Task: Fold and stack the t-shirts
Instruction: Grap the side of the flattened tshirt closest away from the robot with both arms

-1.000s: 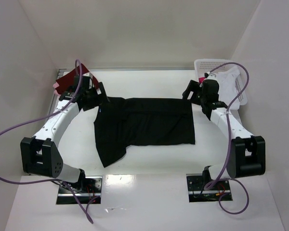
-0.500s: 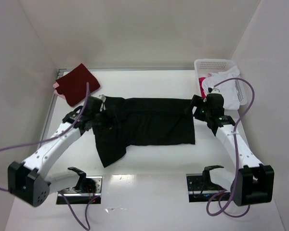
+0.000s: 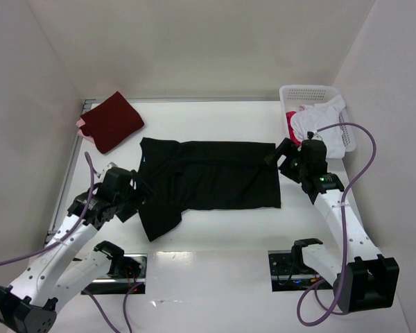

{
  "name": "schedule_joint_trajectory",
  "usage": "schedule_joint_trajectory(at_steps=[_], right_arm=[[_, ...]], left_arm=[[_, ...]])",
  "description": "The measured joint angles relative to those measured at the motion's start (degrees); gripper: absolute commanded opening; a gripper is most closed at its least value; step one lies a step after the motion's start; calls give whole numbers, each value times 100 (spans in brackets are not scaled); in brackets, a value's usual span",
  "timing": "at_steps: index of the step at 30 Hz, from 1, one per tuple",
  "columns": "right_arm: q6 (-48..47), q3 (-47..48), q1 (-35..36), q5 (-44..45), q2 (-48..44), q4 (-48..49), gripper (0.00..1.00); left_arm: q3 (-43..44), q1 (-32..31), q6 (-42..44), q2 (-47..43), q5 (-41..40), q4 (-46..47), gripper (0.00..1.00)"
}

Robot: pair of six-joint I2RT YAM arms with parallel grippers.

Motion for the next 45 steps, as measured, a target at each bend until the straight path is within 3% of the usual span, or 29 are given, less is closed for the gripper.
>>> schedule_joint_trajectory(at_steps=[5, 10, 15, 21, 25, 33, 45], right_arm=[[494, -222, 0, 46, -2, 28, 97], [873, -646, 0, 54, -13, 126, 97], [1041, -896, 1, 55, -12, 149, 97], [1151, -992, 28, 101, -2, 250, 97], [1208, -1144, 42, 153, 56, 323, 97], [1288, -1282, 146, 205, 249, 342, 95], [1354, -1528, 179, 228, 319, 383, 95]], left_arm=[[-482, 0, -775, 67, -141, 25, 100], [-1047, 6, -1471, -423, -229, -10, 100], [-1184, 11, -1726, -419, -252, 42, 100], [-1421, 13, -1742, 52, -252, 317, 100], [-1609, 13, -1740, -15, -254, 386, 92], [-1726, 15, -1565, -53, -260, 517, 88], [-1525, 15, -656, 1455, -260, 1108, 81]])
